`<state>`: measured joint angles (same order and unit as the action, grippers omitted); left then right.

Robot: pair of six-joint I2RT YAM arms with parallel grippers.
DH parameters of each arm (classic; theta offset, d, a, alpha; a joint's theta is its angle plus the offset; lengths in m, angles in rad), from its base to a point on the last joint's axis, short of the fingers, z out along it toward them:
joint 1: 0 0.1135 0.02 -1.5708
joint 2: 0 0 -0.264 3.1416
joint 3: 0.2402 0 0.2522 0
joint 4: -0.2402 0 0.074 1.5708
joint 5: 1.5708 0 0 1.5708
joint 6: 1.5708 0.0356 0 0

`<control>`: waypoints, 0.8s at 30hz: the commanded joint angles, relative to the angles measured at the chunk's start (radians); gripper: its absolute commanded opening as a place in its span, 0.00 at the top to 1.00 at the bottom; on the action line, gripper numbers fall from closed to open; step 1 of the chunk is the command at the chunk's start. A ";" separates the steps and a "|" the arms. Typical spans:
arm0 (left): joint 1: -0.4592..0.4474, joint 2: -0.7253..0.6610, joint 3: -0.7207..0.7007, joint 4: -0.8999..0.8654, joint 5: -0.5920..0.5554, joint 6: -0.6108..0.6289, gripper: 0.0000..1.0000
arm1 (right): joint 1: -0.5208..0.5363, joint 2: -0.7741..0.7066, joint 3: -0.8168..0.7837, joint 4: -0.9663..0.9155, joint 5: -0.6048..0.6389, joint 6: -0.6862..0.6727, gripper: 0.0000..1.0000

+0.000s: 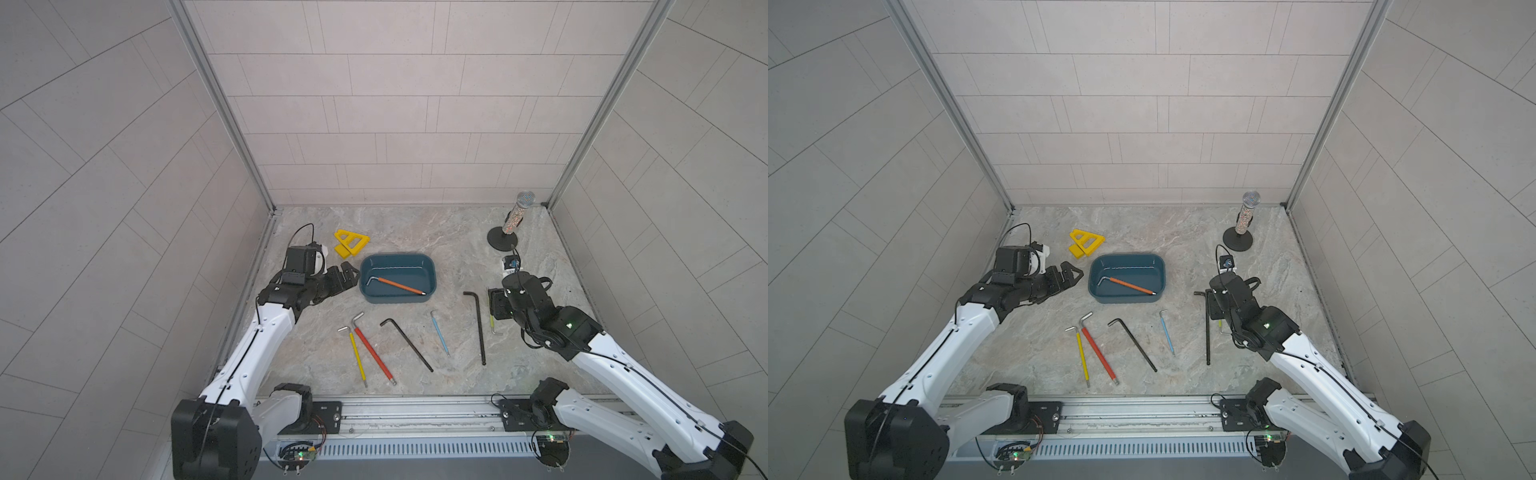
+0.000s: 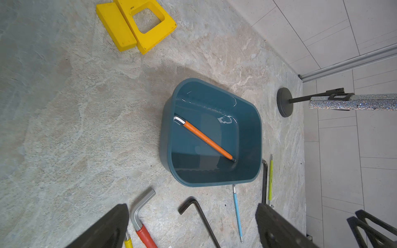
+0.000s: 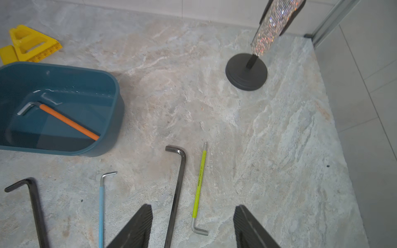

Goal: Put the hex key on the desktop into the storage box
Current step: Pick up the Allen key from the center of the board.

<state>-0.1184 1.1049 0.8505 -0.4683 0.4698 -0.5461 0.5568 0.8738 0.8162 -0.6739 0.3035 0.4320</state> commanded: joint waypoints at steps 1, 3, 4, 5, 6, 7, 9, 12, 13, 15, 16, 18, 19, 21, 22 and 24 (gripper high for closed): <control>-0.001 0.007 -0.009 0.007 0.015 0.005 0.00 | -0.035 0.041 -0.012 -0.043 -0.037 0.055 0.35; 0.000 0.009 -0.011 0.005 0.018 0.002 0.00 | -0.060 0.072 -0.017 -0.037 -0.066 0.060 0.35; 0.000 0.013 -0.011 0.005 0.024 0.000 0.00 | -0.071 0.087 -0.022 -0.031 -0.081 0.066 0.35; 0.000 0.017 -0.013 0.005 0.031 -0.001 0.00 | -0.085 0.103 -0.026 -0.026 -0.092 0.071 0.35; 0.000 0.020 -0.012 0.005 0.036 -0.002 0.00 | -0.096 0.117 -0.030 -0.022 -0.104 0.076 0.35; 0.000 0.025 -0.013 0.004 0.039 -0.003 0.00 | -0.108 0.132 -0.034 -0.017 -0.118 0.082 0.36; -0.001 0.031 -0.011 -0.002 0.041 -0.003 0.00 | -0.127 0.156 -0.048 0.005 -0.160 0.094 0.37; -0.003 0.040 -0.009 -0.015 0.039 -0.003 0.00 | -0.134 0.175 -0.087 0.076 -0.252 0.114 0.39; -0.004 0.039 -0.007 -0.016 0.040 -0.003 0.00 | -0.135 0.180 -0.103 0.102 -0.274 0.119 0.39; -0.003 0.038 -0.008 -0.016 0.040 -0.003 0.00 | -0.133 0.201 -0.119 0.120 -0.275 0.128 0.40; -0.004 0.034 -0.008 -0.016 0.040 -0.003 0.00 | -0.133 0.217 -0.122 0.120 -0.266 0.131 0.41; -0.003 0.029 -0.009 -0.016 0.035 -0.003 0.00 | -0.134 0.252 -0.123 0.124 -0.262 0.132 0.43; -0.004 0.027 -0.008 -0.016 0.032 -0.004 0.00 | -0.134 0.273 -0.123 0.128 -0.272 0.132 0.44; -0.004 0.028 -0.010 -0.016 0.032 -0.006 0.00 | -0.133 0.313 -0.124 0.142 -0.294 0.126 0.47; -0.003 0.028 -0.008 -0.016 0.032 -0.006 0.00 | -0.133 0.333 -0.128 0.151 -0.308 0.126 0.49; -0.004 0.029 -0.007 -0.016 0.031 -0.006 0.00 | -0.131 0.369 -0.139 0.170 -0.324 0.130 0.52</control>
<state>-0.1184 1.1439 0.8486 -0.4709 0.5003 -0.5503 0.4252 1.2144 0.6949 -0.5285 0.0097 0.5529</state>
